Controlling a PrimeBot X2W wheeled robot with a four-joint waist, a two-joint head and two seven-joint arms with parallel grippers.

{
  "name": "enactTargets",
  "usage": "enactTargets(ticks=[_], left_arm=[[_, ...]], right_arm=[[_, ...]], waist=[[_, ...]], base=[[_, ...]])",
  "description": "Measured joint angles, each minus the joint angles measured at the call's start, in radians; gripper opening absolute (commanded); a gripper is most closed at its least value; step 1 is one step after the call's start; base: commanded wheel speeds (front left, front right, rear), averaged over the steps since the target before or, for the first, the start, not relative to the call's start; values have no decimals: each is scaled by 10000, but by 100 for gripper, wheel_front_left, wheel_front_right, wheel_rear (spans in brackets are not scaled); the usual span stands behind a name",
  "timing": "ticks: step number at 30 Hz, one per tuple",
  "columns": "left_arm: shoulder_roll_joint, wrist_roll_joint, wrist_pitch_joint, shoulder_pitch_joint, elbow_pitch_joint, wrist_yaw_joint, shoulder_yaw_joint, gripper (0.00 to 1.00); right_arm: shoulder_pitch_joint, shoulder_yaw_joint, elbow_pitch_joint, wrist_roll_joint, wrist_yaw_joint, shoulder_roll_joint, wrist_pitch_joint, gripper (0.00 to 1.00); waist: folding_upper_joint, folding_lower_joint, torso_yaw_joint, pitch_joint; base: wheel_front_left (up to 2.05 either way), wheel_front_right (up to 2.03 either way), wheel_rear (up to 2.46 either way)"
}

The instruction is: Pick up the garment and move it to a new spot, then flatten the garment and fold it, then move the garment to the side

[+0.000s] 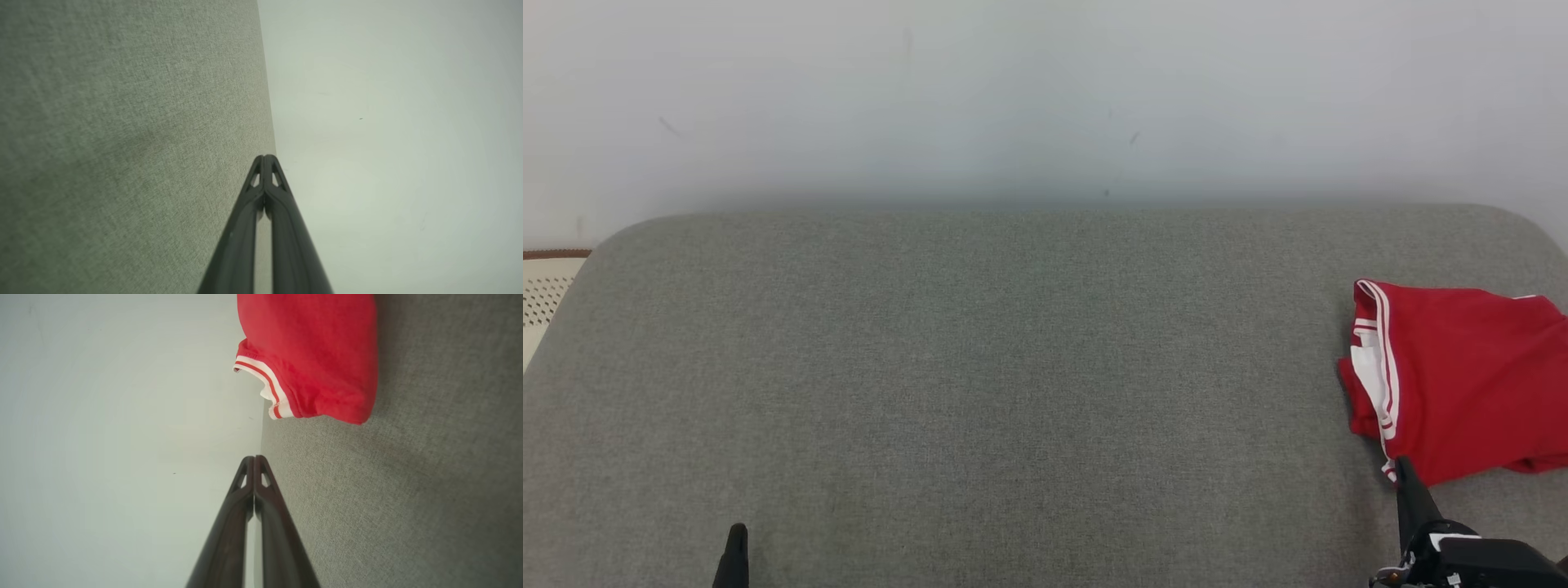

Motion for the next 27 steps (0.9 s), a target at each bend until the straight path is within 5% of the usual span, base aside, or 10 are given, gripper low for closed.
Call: enactTargets(ticks=[27], left_arm=[[21, -1672, 424, -98, -144, -184, 136, 0]], right_arm=[[-20, -387, -226, 1676, 0, 115, 430, 0]], waist=[[0, 0, 199, 65]], base=[[0, 0, 0]])
